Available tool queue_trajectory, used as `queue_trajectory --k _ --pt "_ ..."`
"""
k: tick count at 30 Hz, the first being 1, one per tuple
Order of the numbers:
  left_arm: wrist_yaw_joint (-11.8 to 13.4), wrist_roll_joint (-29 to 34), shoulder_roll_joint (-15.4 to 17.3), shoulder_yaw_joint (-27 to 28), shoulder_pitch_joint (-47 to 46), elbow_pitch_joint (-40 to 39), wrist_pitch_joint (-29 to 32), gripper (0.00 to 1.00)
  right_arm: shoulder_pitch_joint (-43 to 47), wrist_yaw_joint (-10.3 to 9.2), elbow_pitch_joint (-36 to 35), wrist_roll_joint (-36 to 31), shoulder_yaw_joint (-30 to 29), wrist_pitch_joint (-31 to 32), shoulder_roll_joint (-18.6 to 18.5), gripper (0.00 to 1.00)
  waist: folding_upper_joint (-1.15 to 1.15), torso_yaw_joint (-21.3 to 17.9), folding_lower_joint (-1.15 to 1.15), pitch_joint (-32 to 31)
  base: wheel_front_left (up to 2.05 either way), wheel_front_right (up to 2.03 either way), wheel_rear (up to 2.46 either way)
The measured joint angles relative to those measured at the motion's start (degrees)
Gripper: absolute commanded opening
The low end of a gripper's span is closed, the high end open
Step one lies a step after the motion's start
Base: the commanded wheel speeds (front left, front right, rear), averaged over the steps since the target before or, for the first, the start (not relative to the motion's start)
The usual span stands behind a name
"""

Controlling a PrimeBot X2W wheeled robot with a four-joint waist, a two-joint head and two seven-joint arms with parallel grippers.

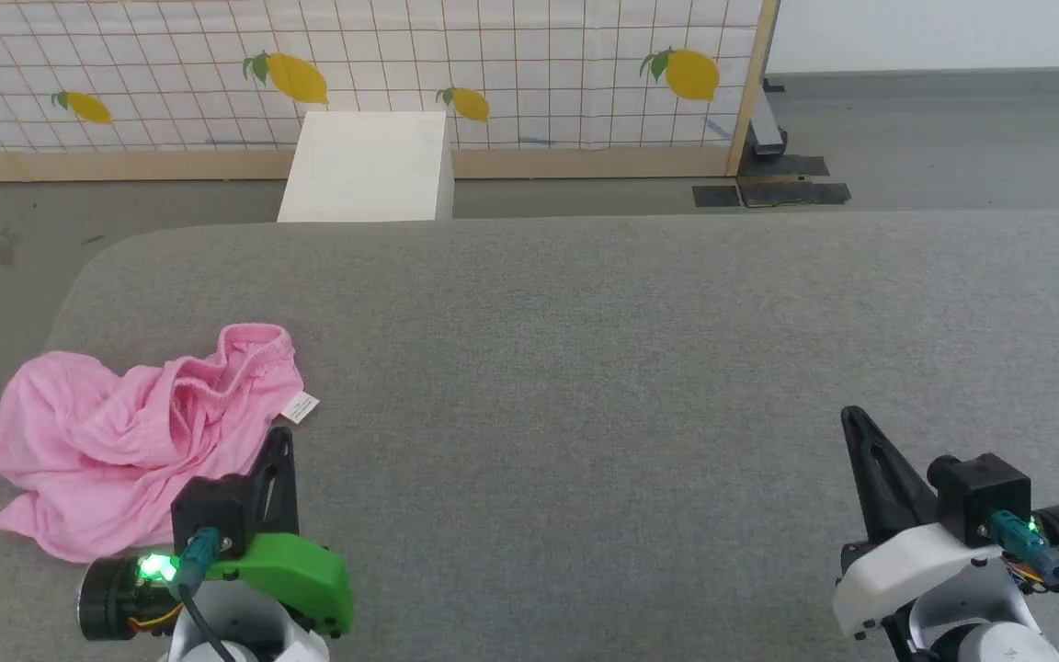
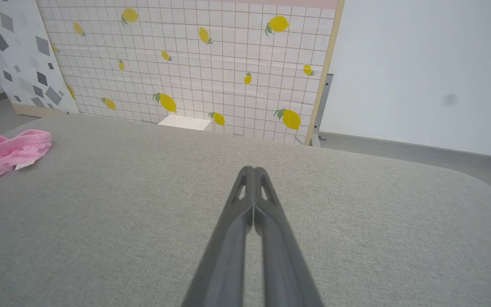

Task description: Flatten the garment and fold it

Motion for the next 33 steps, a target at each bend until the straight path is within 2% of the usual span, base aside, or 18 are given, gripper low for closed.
queue_trajectory --k 33 --pt "0.00 0.00 0.00 0.00 0.00 0.00 0.01 0.00 0.00 0.00 0.00 0.00 0.01 0.00 0.01 0.00 0.00 0.00 0.00 0.00 0.00 0.00 0.00"
